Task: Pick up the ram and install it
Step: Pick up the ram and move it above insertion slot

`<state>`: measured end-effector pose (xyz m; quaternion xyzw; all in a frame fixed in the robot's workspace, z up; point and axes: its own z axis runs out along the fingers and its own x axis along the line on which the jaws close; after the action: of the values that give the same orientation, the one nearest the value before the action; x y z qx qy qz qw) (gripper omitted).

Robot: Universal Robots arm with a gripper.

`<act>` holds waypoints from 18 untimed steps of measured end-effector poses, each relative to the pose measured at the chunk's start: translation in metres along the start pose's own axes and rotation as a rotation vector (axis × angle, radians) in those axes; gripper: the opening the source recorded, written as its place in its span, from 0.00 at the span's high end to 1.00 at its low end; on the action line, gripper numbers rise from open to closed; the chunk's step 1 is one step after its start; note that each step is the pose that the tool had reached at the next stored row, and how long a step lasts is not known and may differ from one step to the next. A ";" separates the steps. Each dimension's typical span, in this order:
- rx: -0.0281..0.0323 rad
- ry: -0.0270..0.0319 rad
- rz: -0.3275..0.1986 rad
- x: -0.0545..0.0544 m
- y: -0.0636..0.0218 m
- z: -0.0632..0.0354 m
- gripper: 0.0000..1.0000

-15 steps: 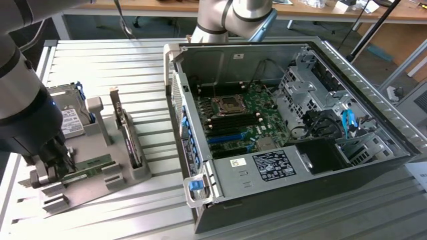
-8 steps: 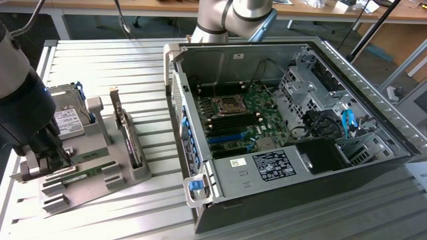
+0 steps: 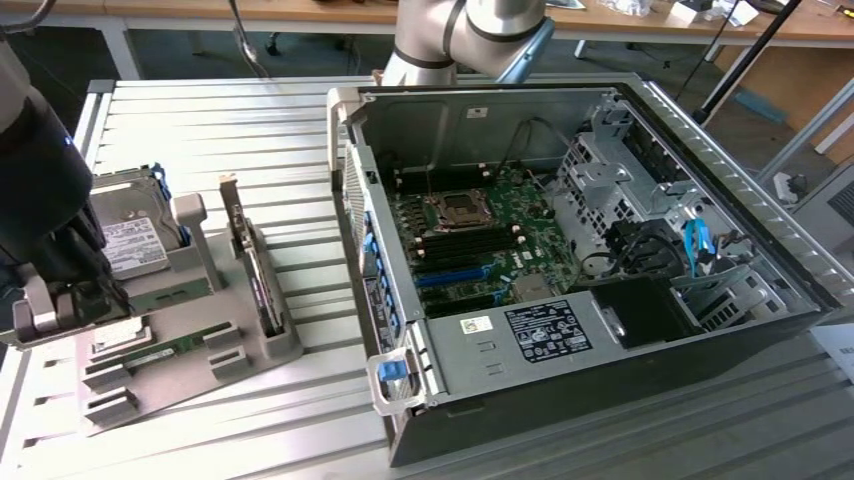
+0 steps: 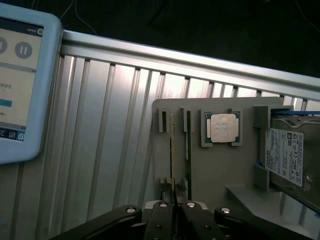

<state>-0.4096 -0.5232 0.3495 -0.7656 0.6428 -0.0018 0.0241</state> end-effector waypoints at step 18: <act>0.0001 -0.0001 0.000 -0.002 -0.0022 -0.0573 0.87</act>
<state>-0.4097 -0.5232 0.4069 -0.7656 0.6428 -0.0018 0.0242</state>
